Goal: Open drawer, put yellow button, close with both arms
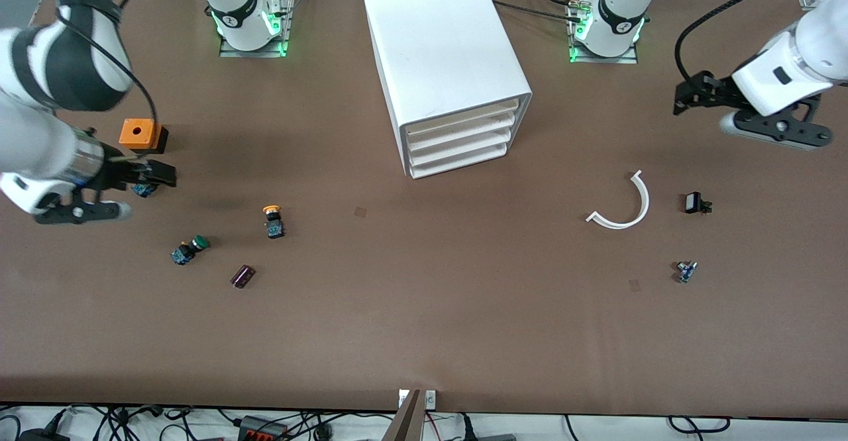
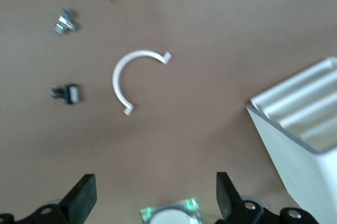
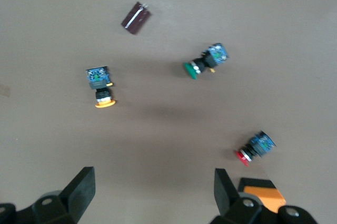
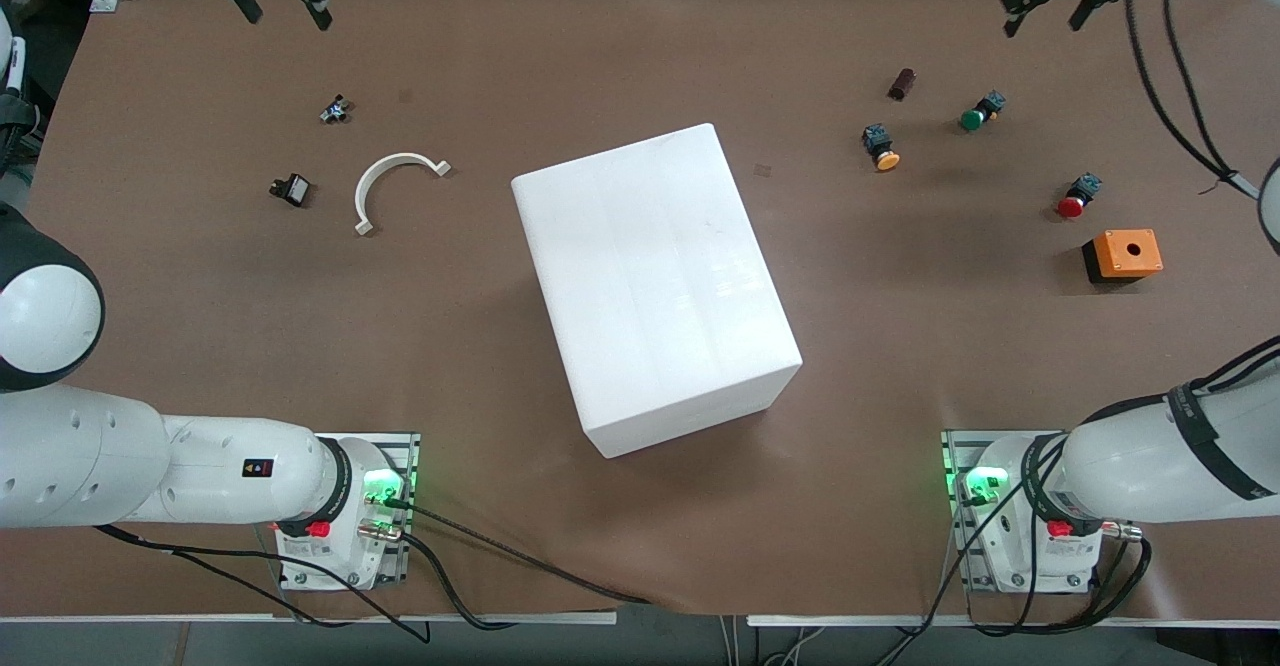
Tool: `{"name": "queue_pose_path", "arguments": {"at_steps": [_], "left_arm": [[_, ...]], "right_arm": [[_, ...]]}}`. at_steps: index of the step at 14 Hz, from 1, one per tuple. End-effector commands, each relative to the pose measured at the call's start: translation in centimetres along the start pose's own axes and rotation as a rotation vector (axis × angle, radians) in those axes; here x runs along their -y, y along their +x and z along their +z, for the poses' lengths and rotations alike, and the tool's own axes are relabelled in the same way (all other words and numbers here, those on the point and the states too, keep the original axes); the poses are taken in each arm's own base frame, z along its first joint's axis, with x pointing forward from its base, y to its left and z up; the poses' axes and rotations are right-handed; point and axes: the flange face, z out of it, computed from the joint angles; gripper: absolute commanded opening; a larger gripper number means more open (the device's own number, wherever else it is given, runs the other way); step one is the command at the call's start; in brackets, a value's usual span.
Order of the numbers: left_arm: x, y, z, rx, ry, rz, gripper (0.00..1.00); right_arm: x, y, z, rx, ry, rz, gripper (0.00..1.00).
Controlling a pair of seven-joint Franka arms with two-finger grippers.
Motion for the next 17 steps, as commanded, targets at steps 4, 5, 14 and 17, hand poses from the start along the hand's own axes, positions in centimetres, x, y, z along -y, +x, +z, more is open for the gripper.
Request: {"name": "queue_pose_path", "arguments": {"at_steps": [4,5,14,17], "left_arm": [[-5.5,1.4,5.3,0.231,-0.097,0.117,1.00],[-6.1,2.0,6.4,0.254,-0.117,0.128,1.00],[-10.1,11.0,19.1,0.099,-0.826,0.351,1.00],[-11.7,9.6,25.5,-0.014,-1.054,0.393,1.00]], "right_arm": [[3.0,3.1,6.2,0.029,-0.006,-0.056,1.00],[4.2,3.6,7.1,0.027,-0.010,-0.073,1.00],[9.0,5.5,16.4,0.114,-0.027,-0.147,1.00],[9.7,6.4,19.5,0.104,-0.032,-0.150,1.00]]}}
